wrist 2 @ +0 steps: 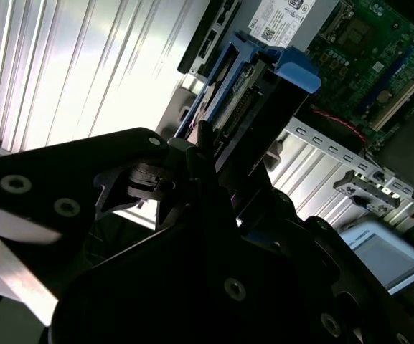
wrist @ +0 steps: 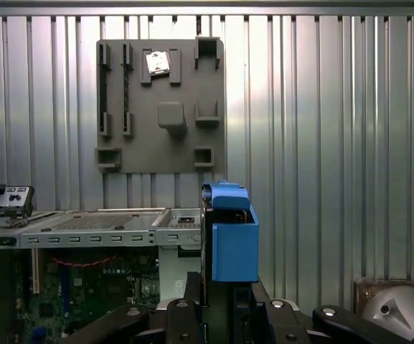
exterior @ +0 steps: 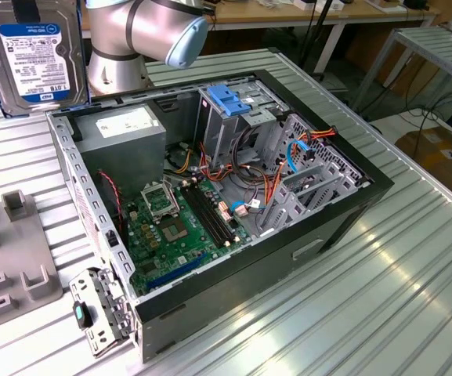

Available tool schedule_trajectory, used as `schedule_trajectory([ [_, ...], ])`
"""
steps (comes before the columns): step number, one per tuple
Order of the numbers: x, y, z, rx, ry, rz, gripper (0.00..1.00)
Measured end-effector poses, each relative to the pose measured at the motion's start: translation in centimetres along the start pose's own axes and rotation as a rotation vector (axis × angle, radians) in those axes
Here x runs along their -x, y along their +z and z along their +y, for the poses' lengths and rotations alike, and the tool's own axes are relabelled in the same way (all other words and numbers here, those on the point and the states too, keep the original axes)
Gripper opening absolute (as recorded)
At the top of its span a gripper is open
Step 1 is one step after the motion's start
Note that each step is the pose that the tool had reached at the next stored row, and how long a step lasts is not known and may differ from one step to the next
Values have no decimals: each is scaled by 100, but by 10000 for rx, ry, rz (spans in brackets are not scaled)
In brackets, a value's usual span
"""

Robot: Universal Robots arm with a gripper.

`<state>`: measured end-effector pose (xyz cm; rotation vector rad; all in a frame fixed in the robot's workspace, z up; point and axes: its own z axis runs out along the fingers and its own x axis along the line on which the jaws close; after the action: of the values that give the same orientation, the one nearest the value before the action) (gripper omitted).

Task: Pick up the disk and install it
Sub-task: 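Pick up the disk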

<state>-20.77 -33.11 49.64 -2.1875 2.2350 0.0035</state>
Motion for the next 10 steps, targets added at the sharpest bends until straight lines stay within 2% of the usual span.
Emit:
schedule_trajectory([
  [10,3,1,-117,1,1,1,35],
])
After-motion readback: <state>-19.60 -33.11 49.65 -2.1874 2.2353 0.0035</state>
